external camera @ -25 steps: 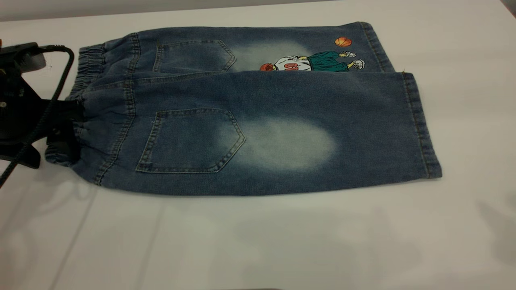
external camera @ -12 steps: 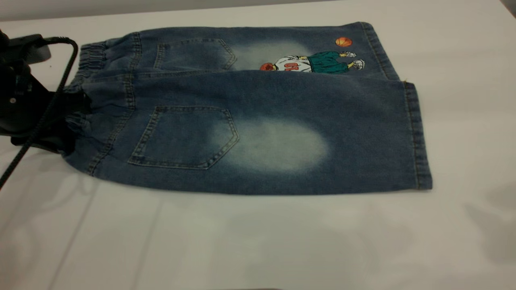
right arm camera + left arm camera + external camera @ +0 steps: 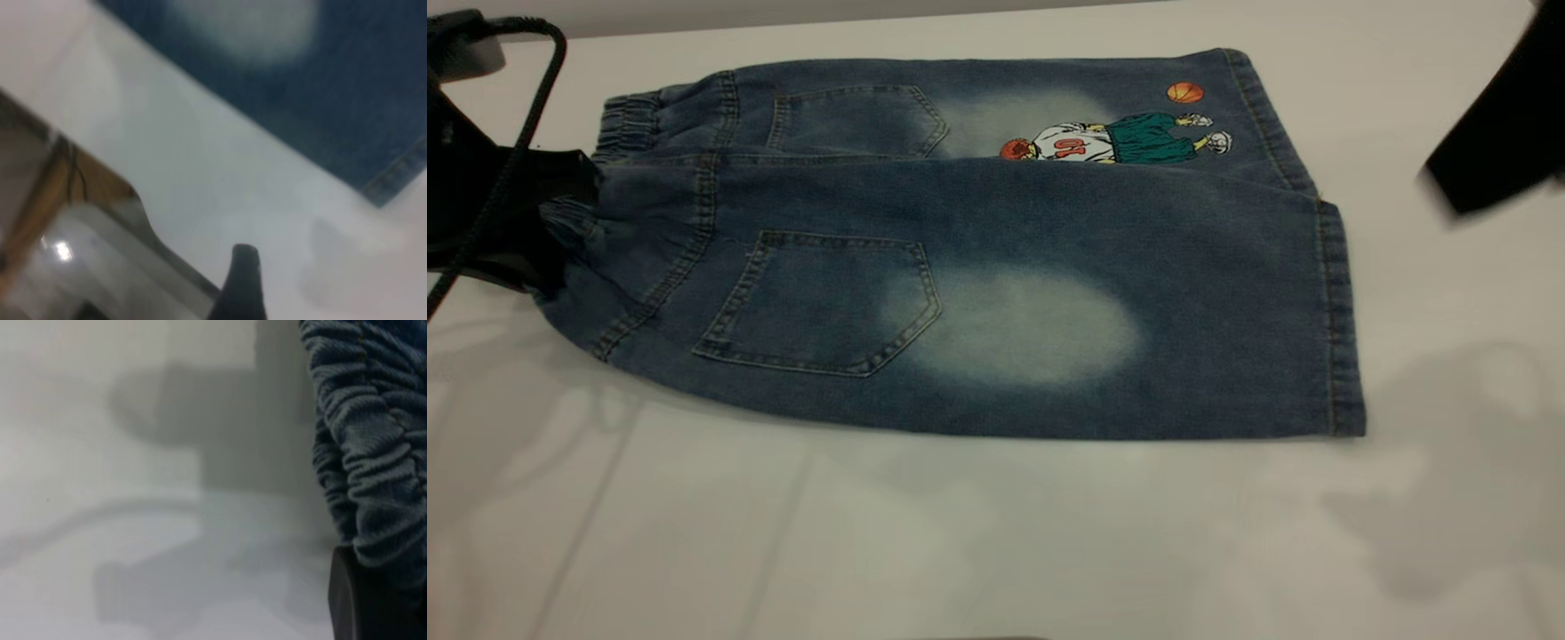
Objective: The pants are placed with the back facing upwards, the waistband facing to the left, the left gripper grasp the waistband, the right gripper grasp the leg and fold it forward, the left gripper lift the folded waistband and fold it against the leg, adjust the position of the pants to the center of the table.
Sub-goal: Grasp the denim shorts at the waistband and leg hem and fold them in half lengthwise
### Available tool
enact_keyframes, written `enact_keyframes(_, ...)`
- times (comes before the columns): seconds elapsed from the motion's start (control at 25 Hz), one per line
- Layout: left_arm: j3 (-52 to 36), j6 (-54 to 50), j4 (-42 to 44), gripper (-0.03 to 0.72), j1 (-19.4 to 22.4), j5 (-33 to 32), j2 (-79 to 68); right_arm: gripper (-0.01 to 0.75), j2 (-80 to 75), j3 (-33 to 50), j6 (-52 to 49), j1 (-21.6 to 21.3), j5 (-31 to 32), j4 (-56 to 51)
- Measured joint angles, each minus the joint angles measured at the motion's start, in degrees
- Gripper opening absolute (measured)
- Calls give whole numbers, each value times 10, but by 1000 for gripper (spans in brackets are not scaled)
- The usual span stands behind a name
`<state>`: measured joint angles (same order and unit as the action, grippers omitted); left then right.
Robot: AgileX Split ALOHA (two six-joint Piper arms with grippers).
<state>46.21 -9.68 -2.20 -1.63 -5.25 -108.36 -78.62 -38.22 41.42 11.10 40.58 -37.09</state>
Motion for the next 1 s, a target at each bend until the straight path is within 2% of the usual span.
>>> enact_keyframes(0.16, 1, 0, 0, 68, 0, -19, 1, 571, -80, -1, -33, 58, -61, 61)
enact_keyframes(0.32, 12, 1, 0, 68, 0, -48, 1, 571, -152, -5, -49, 90, -133, 104)
enact_keyframes(0.68, 23, 1, 0, 68, 0, -75, 1, 571, -273, -5, -53, 94, -251, 124)
enact_keyframes(1.0, 23, 1, 0, 68, 0, -77, 1, 571, -335, -11, -53, 94, -307, 119)
